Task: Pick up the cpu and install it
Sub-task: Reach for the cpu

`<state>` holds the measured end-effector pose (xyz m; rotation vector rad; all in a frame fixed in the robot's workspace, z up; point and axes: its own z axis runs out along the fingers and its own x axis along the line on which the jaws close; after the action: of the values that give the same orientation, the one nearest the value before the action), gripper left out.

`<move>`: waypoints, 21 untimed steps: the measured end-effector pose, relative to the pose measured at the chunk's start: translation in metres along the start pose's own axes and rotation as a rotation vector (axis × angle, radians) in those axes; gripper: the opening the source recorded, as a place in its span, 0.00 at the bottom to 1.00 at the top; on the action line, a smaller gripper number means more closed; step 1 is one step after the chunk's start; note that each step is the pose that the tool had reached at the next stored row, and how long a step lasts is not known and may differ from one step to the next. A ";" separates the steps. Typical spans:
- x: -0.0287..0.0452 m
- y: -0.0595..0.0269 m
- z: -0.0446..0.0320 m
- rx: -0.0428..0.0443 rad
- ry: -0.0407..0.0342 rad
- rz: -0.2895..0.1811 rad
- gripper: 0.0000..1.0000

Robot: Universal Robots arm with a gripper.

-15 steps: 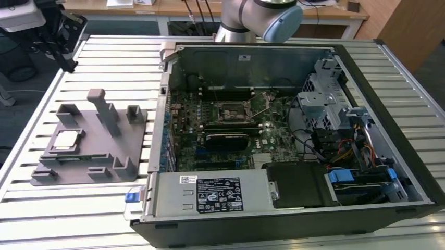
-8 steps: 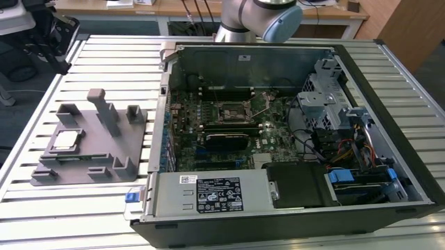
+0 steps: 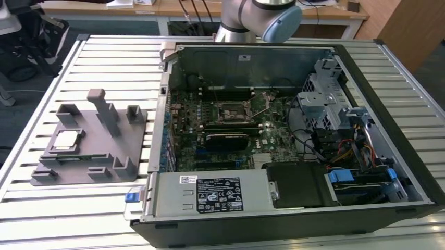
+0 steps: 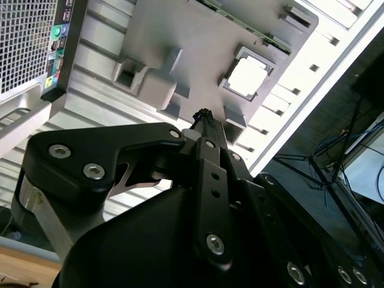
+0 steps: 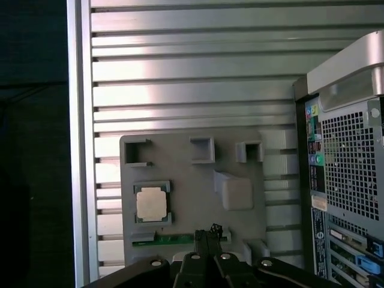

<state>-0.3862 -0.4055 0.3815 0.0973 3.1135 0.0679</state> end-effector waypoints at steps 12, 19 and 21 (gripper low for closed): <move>0.0320 -0.0026 0.0007 -0.0001 0.0001 -0.003 0.11; 0.0406 -0.0032 0.0011 -0.0001 0.0007 -0.003 0.11; 0.0424 -0.0033 0.0012 0.0000 0.0011 -0.003 0.11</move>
<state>-0.4287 -0.4061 0.3791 0.0930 3.1147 0.0679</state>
